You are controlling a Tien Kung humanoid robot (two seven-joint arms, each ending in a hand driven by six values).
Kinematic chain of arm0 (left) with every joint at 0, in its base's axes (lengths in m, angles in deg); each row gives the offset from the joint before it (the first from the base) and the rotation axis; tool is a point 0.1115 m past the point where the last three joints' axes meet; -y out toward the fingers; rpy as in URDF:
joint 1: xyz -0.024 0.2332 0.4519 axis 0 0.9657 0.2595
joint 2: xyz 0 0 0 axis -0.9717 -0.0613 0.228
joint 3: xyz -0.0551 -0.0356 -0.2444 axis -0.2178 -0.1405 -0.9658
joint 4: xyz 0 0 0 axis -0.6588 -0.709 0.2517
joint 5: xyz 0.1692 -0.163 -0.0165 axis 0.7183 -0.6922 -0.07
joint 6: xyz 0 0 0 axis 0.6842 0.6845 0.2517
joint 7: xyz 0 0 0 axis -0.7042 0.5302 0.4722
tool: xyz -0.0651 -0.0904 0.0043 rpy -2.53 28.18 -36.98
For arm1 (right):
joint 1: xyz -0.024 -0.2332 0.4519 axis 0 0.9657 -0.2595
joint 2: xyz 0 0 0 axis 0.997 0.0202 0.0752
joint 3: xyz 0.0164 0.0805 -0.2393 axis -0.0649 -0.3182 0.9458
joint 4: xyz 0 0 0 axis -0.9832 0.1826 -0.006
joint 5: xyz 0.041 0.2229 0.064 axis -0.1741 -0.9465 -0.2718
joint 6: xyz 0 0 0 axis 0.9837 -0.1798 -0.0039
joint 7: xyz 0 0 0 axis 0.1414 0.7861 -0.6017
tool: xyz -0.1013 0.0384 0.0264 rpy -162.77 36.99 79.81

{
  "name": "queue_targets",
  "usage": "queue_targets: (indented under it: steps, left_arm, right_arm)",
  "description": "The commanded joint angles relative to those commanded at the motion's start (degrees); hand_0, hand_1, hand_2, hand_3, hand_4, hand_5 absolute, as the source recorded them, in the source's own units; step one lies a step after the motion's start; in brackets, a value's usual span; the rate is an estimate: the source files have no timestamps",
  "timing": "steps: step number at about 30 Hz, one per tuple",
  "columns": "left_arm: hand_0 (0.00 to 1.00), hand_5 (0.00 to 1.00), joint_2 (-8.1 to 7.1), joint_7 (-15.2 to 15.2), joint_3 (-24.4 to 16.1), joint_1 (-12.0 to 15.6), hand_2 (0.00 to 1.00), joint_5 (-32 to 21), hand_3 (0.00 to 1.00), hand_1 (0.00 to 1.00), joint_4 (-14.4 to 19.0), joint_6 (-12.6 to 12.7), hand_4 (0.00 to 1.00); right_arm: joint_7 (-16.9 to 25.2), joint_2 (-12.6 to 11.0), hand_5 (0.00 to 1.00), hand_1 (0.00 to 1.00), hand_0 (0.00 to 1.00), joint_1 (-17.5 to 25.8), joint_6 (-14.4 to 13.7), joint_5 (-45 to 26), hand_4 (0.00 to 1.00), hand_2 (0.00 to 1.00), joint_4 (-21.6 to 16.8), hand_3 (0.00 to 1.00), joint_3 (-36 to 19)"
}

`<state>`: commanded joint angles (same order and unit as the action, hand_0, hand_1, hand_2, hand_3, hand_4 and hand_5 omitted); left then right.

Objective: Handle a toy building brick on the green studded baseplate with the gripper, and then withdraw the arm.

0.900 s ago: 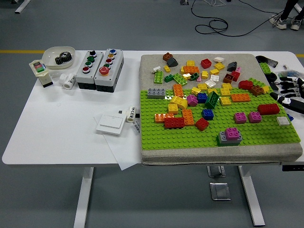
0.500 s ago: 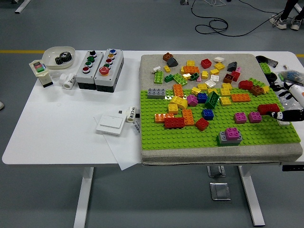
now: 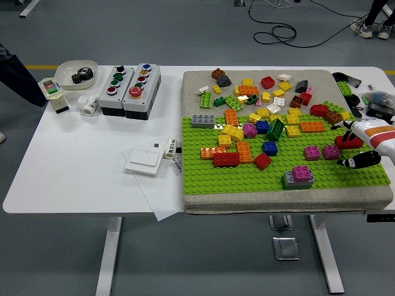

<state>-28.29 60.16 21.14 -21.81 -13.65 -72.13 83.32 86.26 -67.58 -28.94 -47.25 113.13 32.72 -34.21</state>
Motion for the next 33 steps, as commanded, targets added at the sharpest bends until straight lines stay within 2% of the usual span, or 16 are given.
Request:
queue_targets:
  steps: [1,6,7,18,19,22,24,25,31,32,33]
  left_arm:
    - [0.600,0.614,-0.01,0.0,0.0,0.0,0.652,0.0,0.549,0.687,0.0,0.0,0.564]
    - [0.600,0.614,-0.07,0.0,0.0,-0.1,0.652,0.0,0.549,0.687,0.0,0.0,0.564]
    - [0.600,0.614,-0.07,0.1,0.1,-0.1,0.649,-0.2,0.549,0.687,0.0,0.0,0.564]
    - [0.600,0.614,-0.05,0.1,0.1,-0.4,0.648,-0.3,0.548,0.687,0.0,0.0,0.564]
    - [0.600,0.613,-0.06,0.1,0.2,-0.4,0.649,-0.4,0.549,0.687,0.0,0.0,0.565]
    - [0.600,0.613,-0.07,0.2,0.2,-0.4,0.649,-0.4,0.549,0.687,0.0,0.0,0.565]
    - [0.600,0.613,-0.06,0.2,0.2,-0.4,0.649,-0.4,0.549,0.687,0.0,0.0,0.565]
    - [0.600,0.614,-0.06,0.2,0.2,-0.4,0.650,-0.4,0.549,0.687,0.0,0.0,0.565]
    - [0.600,0.614,-0.07,0.2,0.2,-0.5,0.650,-0.5,0.549,0.687,0.0,0.0,0.565]
    - [0.601,0.614,-0.07,0.2,0.2,-0.5,0.651,-0.5,0.549,0.687,0.0,0.0,0.565]
    - [0.601,0.614,-0.08,0.2,0.2,-0.5,0.651,-0.5,0.549,0.687,0.0,0.1,0.565]
  right_arm:
    - [-0.1,0.1,0.222,0.455,0.464,-0.2,-0.1,0.5,0.899,0.492,0.1,0.669,0.2]
    - [-0.4,0.8,0.222,0.455,0.464,-1.1,0.0,2.1,0.899,0.492,0.8,0.669,0.6]
    - [-0.5,0.8,0.255,0.536,0.494,-1.2,0.0,2.0,0.909,0.617,0.9,0.628,0.6]
    - [0.5,1.8,0.255,0.533,0.482,-1.0,-1.6,-1.0,0.890,0.622,2.0,0.618,0.7]
    - [0.6,1.9,0.245,0.526,0.456,-1.1,-1.8,-1.2,0.853,0.603,2.2,0.600,0.8]
    - [0.8,2.1,0.245,0.526,0.456,-1.1,-2.2,-1.6,0.853,0.603,2.7,0.600,1.2]
    - [1.0,2.3,0.245,0.526,0.456,-1.3,-2.5,-1.7,0.853,0.603,3.2,0.600,1.6]
    - [1.1,2.5,0.251,0.515,0.425,-1.4,-2.6,-1.6,0.845,0.601,3.6,0.590,1.9]
    - [1.5,3.5,0.251,0.515,0.425,-2.0,-3.7,0.0,0.845,0.601,5.6,0.590,2.7]
    - [1.6,3.6,0.265,0.491,0.335,-2.1,-3.8,0.2,0.827,0.586,5.8,0.577,2.7]
    - [1.7,3.8,0.265,0.491,0.335,-2.4,-4.0,0.6,0.827,0.586,6.2,0.577,3.0]
